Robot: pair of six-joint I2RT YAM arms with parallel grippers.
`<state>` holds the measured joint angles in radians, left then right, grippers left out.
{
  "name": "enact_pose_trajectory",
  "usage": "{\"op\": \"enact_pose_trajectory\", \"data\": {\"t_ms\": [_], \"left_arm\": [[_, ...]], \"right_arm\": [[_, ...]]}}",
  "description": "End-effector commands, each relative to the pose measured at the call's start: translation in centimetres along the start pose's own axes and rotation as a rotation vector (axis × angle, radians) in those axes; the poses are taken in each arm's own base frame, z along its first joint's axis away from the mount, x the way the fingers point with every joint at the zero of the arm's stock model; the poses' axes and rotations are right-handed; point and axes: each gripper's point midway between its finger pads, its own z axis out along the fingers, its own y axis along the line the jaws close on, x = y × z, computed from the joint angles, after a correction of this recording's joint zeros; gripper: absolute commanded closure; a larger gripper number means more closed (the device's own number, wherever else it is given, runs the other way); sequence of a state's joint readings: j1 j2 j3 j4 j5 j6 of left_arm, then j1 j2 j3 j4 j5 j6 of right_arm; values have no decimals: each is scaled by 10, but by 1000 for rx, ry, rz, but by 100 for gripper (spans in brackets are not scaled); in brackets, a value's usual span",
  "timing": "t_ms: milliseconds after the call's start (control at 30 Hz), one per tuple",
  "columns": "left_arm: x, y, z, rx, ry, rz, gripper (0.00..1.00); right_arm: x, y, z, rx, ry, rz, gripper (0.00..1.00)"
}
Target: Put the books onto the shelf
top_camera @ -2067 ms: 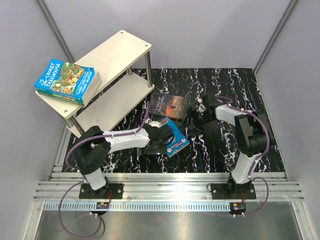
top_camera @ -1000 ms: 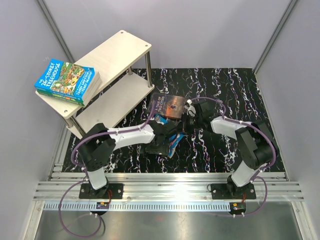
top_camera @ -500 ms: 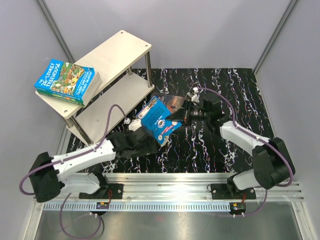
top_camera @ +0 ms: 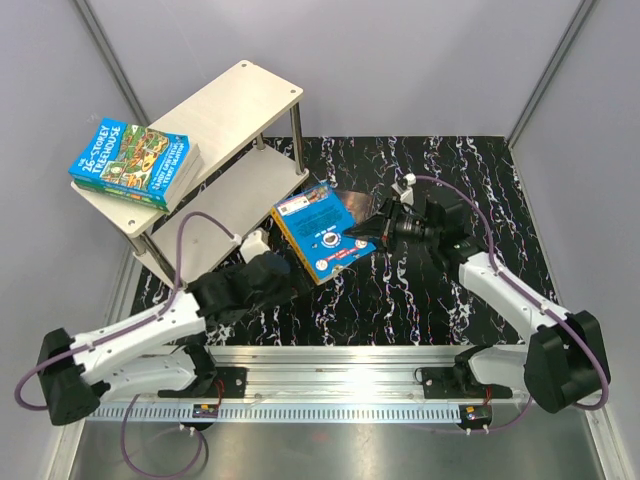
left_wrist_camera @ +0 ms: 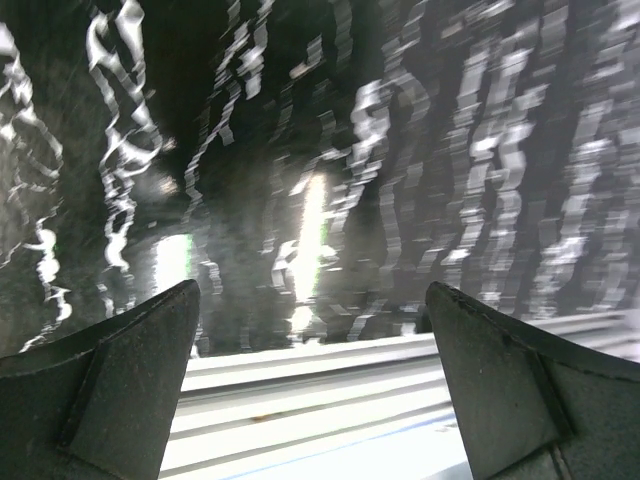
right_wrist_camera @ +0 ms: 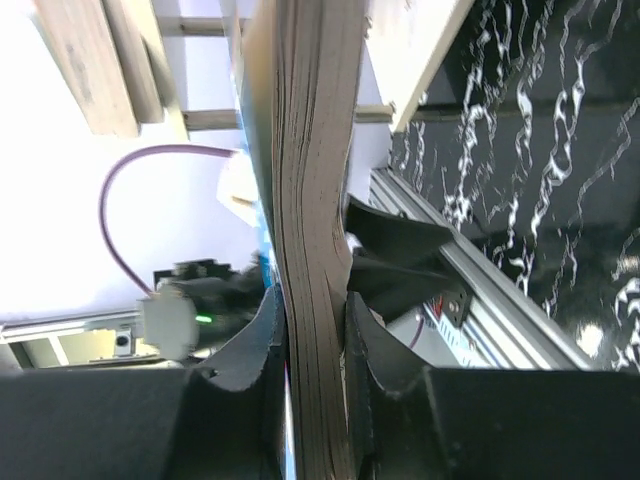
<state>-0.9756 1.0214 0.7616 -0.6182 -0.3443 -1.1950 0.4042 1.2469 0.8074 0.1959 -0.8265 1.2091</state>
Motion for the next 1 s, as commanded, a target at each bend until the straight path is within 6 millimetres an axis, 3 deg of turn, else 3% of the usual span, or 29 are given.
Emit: {"op": "enact_pose_trajectory", "data": {"t_ms": [0, 100, 233, 400, 633, 733, 967], "left_arm": [[-47, -41, -38, 149, -145, -92, 1], [-60, -48, -56, 190, -180, -121, 1], [-73, -57, -73, 211, -206, -112, 1], [-72, -60, -66, 189, -201, -91, 1], [-69, -80, -41, 187, -192, -86, 1], [-77, -94, -36, 195, -213, -85, 1], [-107, -120, -33, 234, -272, -143, 1]], "right_arm": [[10, 23, -13, -13, 29, -49, 100], [5, -5, -17, 98, 5, 8, 100], [-1, -10, -20, 110, -18, 32, 100], [-2, 3, -18, 59, 8, 55, 100], [0, 52, -21, -157, 47, 49, 100], [6, 62, -23, -225, 109, 92, 100], [16, 62, -29, -279, 185, 185, 100]]}}
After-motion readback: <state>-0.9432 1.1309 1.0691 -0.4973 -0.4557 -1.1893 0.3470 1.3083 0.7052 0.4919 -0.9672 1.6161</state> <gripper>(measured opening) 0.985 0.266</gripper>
